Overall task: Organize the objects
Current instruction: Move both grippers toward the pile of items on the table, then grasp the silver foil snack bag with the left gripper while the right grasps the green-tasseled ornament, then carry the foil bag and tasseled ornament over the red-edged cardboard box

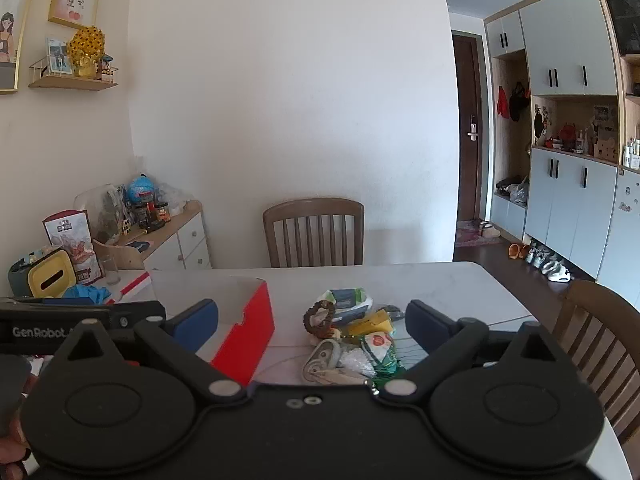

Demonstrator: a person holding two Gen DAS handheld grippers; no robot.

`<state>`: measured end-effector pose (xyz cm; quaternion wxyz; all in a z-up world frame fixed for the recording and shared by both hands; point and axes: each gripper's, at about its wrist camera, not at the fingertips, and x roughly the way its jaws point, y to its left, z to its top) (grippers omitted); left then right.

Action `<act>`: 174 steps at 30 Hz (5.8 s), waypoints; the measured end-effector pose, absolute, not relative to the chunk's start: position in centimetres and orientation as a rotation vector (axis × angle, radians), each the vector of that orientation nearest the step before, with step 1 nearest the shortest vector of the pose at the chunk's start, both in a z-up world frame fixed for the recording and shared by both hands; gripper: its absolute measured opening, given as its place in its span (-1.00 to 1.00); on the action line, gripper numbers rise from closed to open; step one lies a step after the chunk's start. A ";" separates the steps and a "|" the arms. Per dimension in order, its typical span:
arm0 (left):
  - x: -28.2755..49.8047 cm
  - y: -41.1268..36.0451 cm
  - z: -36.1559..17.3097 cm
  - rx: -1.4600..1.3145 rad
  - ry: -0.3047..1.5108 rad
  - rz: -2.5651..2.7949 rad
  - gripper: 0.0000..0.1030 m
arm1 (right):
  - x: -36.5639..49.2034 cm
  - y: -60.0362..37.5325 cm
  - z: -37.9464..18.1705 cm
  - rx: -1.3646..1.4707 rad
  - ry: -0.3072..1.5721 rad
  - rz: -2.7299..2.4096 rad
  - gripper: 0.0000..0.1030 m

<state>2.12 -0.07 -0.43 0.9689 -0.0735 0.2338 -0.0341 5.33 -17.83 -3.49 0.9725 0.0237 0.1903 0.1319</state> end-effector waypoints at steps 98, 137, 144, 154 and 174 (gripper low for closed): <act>18.2 -11.2 -15.1 -0.048 0.851 -0.203 0.38 | 25.5 -26.9 -13.4 0.060 0.854 0.534 -0.17; 15.8 9.7 -0.7 -0.141 0.626 0.024 0.37 | 24.1 -9.5 0.0 -0.133 0.636 0.778 -0.17; 16.9 14.5 -1.8 -0.136 0.653 0.091 0.37 | 24.1 -3.7 -1.3 -0.197 0.662 0.843 -0.17; 19.0 18.8 -5.5 -0.113 0.709 0.171 0.37 | 25.6 2.2 -5.5 -0.269 0.709 0.866 -0.16; 23.5 18.3 -10.5 0.030 0.942 0.074 0.37 | 26.0 6.3 -15.0 -0.525 0.956 0.851 -0.11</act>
